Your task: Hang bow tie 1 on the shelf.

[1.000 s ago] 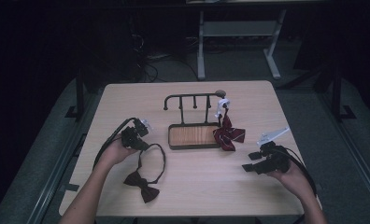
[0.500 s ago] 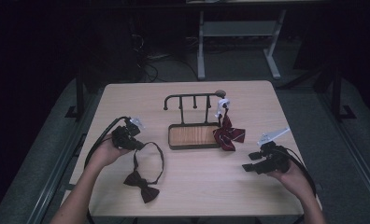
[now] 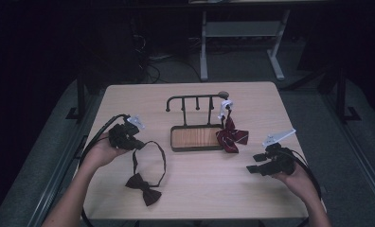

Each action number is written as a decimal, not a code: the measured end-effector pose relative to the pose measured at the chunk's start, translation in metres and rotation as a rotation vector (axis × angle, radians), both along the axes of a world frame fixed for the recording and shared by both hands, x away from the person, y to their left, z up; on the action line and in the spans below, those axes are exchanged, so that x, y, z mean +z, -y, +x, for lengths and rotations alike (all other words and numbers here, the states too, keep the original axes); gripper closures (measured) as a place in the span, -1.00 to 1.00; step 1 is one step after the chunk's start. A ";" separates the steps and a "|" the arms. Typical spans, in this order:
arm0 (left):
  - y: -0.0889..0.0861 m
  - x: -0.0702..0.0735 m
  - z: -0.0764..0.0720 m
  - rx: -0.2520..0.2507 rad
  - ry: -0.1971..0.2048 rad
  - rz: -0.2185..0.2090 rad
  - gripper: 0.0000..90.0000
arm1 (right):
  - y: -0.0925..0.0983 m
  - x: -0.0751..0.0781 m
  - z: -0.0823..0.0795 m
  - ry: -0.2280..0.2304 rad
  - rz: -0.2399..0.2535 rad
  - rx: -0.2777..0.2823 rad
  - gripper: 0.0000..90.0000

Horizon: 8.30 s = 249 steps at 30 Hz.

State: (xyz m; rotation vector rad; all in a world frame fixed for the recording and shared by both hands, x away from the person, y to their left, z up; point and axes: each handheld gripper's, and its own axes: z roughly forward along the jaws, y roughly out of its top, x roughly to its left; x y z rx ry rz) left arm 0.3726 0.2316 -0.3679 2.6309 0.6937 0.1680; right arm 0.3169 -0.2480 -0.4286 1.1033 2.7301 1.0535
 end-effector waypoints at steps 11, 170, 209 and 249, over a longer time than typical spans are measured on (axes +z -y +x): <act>0.005 0.027 -0.008 -0.034 0.032 0.001 0.99 | 0.002 -0.001 0.000 0.001 0.006 -0.007 -0.13; 0.040 0.122 0.037 0.017 0.145 0.027 0.59 | 0.025 0.010 -0.003 0.051 0.049 -0.060 -0.20; 0.025 0.085 -0.012 -0.023 0.164 -0.008 0.04 | 0.033 0.009 -0.002 0.036 0.049 -0.096 -0.24; 0.008 0.027 -0.052 -0.001 0.195 -0.081 -0.17 | 0.033 0.005 -0.002 0.023 0.042 -0.090 -0.24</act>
